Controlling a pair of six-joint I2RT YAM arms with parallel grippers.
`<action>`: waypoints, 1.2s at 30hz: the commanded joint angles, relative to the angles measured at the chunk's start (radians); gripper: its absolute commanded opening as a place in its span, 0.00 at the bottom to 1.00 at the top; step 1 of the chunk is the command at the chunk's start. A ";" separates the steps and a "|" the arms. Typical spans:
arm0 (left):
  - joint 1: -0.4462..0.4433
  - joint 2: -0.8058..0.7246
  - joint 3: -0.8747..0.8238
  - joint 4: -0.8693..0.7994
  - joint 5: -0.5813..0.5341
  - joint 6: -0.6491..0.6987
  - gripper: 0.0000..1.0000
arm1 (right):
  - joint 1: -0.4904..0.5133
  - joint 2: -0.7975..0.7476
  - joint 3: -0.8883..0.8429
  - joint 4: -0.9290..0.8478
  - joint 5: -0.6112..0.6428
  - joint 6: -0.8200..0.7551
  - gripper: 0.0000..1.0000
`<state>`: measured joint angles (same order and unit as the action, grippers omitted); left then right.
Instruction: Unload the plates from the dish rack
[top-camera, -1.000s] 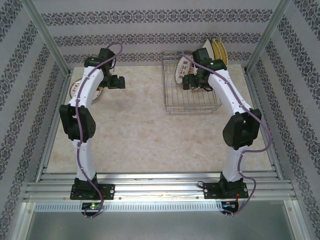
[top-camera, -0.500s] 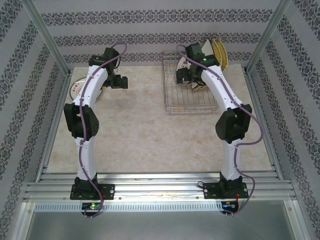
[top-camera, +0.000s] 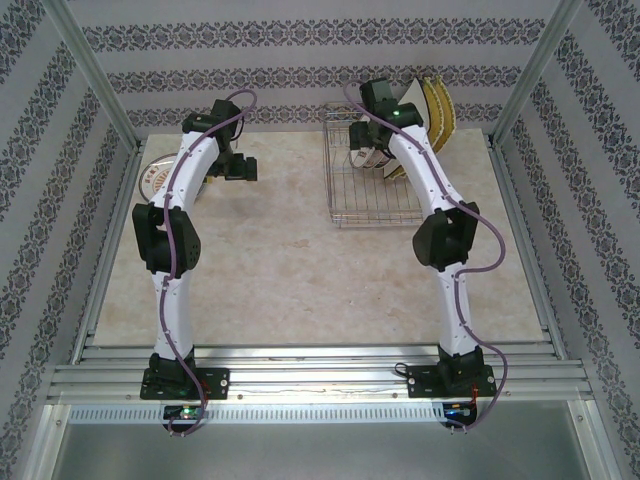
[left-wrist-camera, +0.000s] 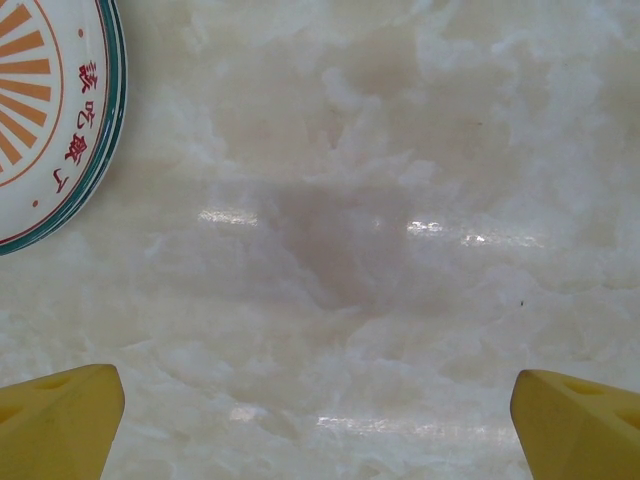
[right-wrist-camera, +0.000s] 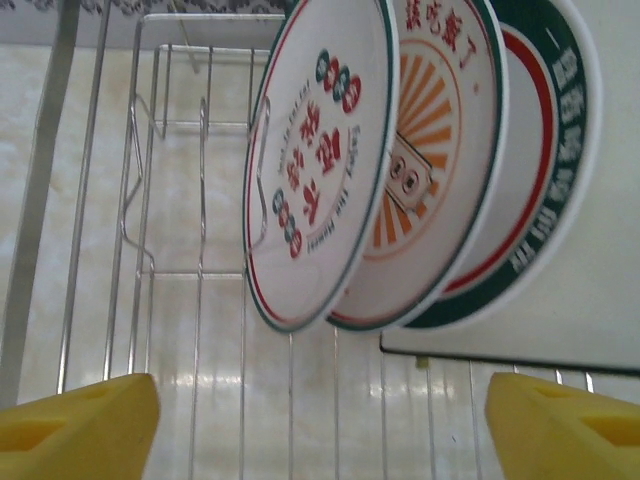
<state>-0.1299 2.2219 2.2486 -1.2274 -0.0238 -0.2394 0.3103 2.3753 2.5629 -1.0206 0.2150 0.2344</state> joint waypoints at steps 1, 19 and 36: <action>-0.008 0.002 0.029 -0.030 -0.013 0.009 1.00 | -0.002 0.084 0.119 -0.005 0.032 0.000 0.80; -0.008 0.007 0.041 -0.049 -0.068 0.028 1.00 | -0.012 0.252 0.223 0.132 0.050 0.061 0.52; -0.007 -0.006 0.053 -0.060 -0.077 0.025 1.00 | -0.017 0.291 0.245 0.194 0.059 0.097 0.21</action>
<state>-0.1299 2.2219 2.2822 -1.2465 -0.0814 -0.2241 0.2916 2.6476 2.7743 -0.8585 0.2722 0.3176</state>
